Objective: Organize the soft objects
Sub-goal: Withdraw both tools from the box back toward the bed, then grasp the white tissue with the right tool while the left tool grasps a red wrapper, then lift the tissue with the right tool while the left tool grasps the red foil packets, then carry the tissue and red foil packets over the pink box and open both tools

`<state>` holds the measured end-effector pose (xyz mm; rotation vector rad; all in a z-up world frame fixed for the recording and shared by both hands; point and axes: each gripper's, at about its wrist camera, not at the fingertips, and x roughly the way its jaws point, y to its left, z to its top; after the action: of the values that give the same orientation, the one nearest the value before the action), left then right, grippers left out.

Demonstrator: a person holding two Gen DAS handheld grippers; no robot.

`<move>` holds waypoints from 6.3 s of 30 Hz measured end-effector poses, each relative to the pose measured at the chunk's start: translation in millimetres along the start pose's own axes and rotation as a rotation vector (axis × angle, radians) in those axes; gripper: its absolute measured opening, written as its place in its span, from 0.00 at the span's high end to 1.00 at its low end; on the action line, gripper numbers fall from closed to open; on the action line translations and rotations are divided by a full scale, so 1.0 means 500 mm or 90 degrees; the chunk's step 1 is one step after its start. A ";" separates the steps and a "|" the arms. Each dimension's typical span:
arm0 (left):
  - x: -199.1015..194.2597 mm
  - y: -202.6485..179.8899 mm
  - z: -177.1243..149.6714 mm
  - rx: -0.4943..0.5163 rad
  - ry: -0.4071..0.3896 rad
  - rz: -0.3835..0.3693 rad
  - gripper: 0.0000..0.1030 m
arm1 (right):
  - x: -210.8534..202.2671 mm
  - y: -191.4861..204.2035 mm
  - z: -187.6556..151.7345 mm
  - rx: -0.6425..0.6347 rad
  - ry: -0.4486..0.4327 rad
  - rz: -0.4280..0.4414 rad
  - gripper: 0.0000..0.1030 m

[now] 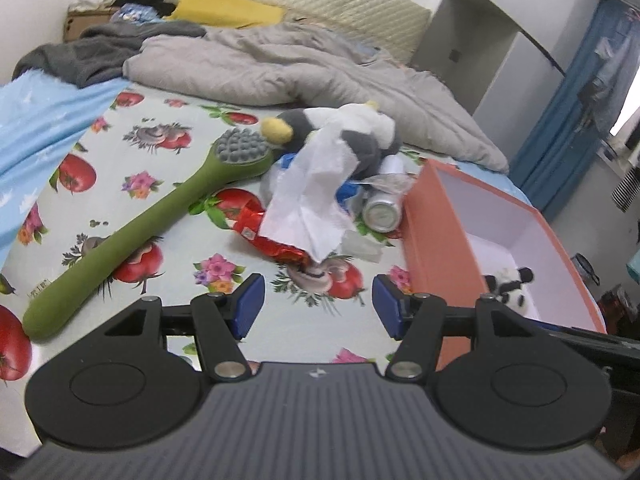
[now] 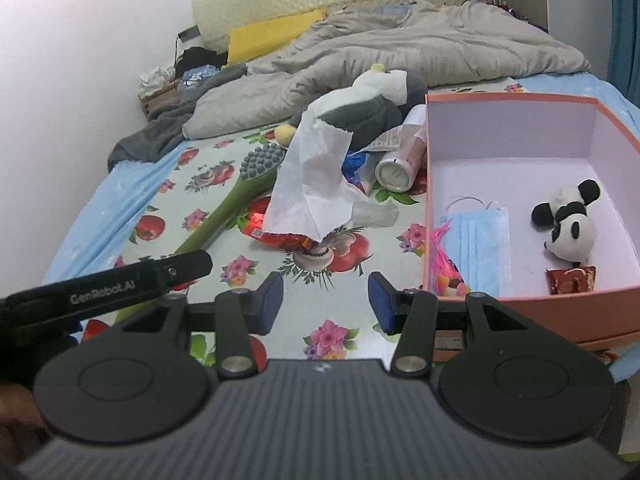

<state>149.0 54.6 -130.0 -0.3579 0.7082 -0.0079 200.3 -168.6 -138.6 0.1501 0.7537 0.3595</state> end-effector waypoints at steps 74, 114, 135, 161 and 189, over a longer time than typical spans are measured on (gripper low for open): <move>0.122 0.235 -0.045 -0.197 0.060 -0.013 0.98 | 0.190 0.089 -0.022 -0.089 0.063 -0.061 0.96; -0.008 0.233 -0.065 -0.110 0.007 -0.015 0.23 | 0.157 0.077 -0.089 -0.054 0.103 -0.027 0.47; 0.132 0.212 -0.112 -0.018 0.081 0.041 0.24 | 0.259 0.092 -0.127 -0.157 0.143 -0.046 0.49; 0.113 0.198 -0.115 -0.040 0.081 0.027 0.59 | 0.233 0.124 -0.113 -0.196 0.132 -0.025 0.91; -0.083 0.031 0.061 -0.004 -0.029 -0.035 0.59 | -0.018 0.093 0.056 -0.114 -0.049 0.007 0.91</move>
<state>135.1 84.0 -87.1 -0.3827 0.6537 -0.0498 201.5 -129.1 -100.5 -0.0004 0.6413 0.4269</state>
